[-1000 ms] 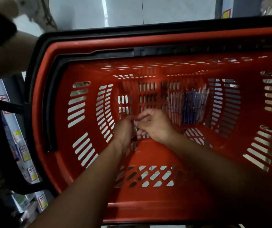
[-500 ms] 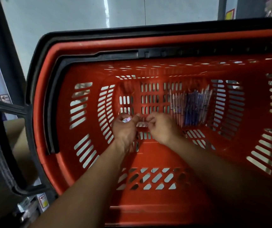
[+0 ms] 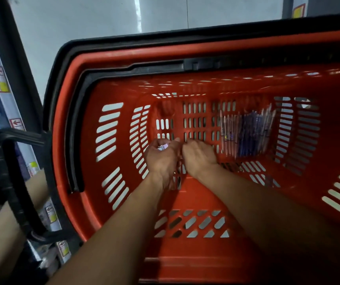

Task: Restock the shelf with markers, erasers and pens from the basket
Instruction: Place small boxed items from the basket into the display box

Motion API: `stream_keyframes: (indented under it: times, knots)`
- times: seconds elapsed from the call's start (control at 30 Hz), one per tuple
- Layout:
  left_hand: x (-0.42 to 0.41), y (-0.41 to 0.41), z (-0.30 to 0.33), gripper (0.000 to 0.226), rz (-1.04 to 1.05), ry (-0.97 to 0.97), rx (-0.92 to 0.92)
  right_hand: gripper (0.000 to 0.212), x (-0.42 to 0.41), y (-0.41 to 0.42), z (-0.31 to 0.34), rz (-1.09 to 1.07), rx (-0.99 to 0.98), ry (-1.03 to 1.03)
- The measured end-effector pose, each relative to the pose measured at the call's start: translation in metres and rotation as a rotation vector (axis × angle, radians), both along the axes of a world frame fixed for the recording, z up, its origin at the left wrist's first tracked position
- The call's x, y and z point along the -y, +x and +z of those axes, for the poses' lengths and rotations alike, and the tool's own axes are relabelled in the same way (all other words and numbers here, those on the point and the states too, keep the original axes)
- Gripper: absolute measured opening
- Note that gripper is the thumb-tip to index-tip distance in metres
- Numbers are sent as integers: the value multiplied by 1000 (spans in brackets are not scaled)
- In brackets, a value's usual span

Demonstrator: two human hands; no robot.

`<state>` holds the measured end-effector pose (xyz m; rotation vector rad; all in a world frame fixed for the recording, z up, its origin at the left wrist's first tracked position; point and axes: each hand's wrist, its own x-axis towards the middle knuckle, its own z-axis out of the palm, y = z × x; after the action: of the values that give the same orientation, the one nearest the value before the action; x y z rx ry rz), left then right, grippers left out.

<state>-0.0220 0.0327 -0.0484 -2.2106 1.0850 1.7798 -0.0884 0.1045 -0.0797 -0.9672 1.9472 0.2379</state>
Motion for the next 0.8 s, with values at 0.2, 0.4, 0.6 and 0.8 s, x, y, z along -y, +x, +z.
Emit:
stream_keyframes:
  times: [0.2,0.4,0.6,0.8]
  knots:
    - [5,-3,25,11,15,39,-45,18,-11,-13,24,-362,72,-13]
    - [16,-6,78,12,-44,51,-67,15,-26,-28,85,-821,180,-243]
    - [22,-20,186,12,-219,78,-218,25,-30,-48,201,-1171,309,-427]
    - [25,-34,321,20,-322,12,-475,20,-40,-70,345,-1171,402,-656]
